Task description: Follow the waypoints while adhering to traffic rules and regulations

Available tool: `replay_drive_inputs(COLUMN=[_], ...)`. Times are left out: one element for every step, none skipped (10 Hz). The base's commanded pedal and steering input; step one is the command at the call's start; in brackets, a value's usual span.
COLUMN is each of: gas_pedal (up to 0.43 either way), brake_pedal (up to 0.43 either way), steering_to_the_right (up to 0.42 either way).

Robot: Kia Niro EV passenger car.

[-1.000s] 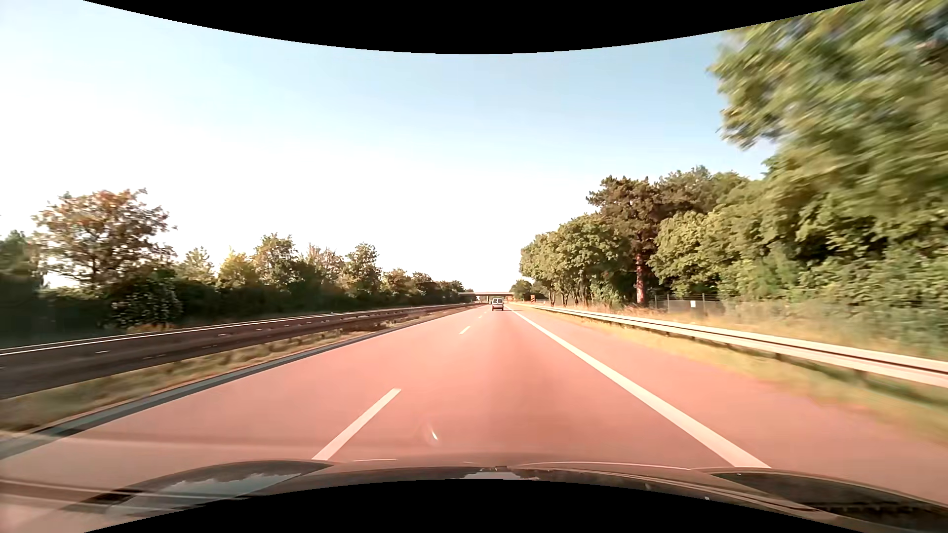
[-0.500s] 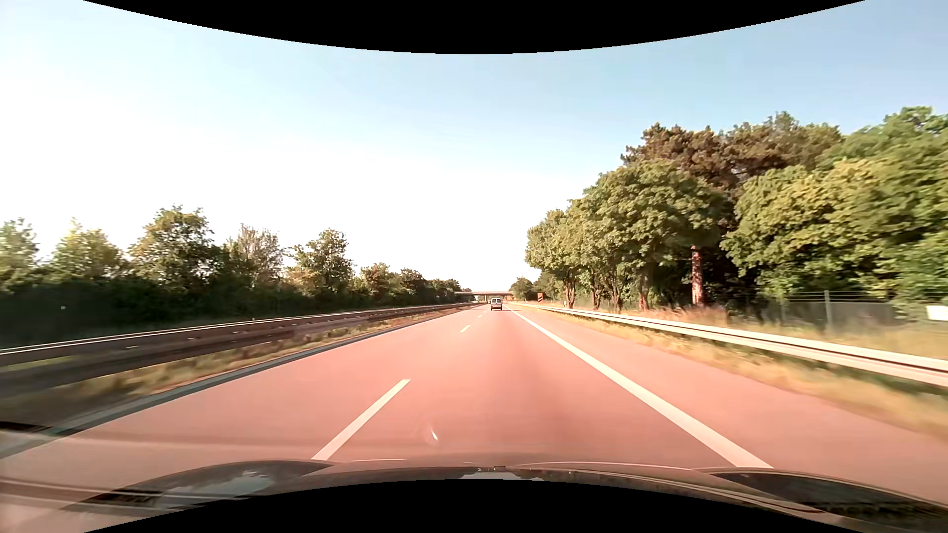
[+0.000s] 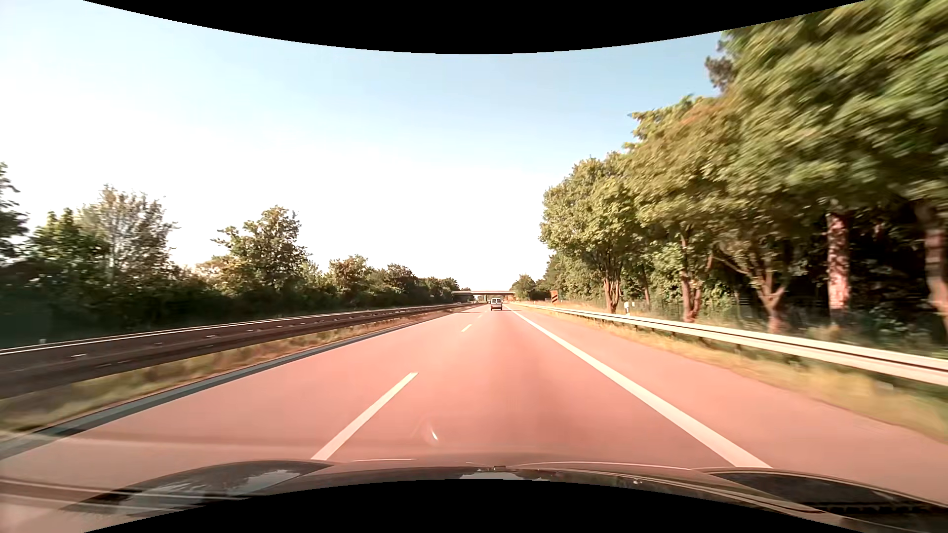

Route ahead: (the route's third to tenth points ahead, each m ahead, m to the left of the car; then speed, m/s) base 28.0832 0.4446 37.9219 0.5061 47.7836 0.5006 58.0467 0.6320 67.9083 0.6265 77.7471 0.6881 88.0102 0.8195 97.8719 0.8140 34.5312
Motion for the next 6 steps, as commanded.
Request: replay_drive_inputs(gas_pedal=[0.339,0.339,0.339,0.339,0.339,0.331], brake_pedal=[0.006,0.006,0.006,0.006,0.006,0.006], steering_to_the_right=[-0.002,-0.002,-0.002,-0.002,-0.001,0.0])
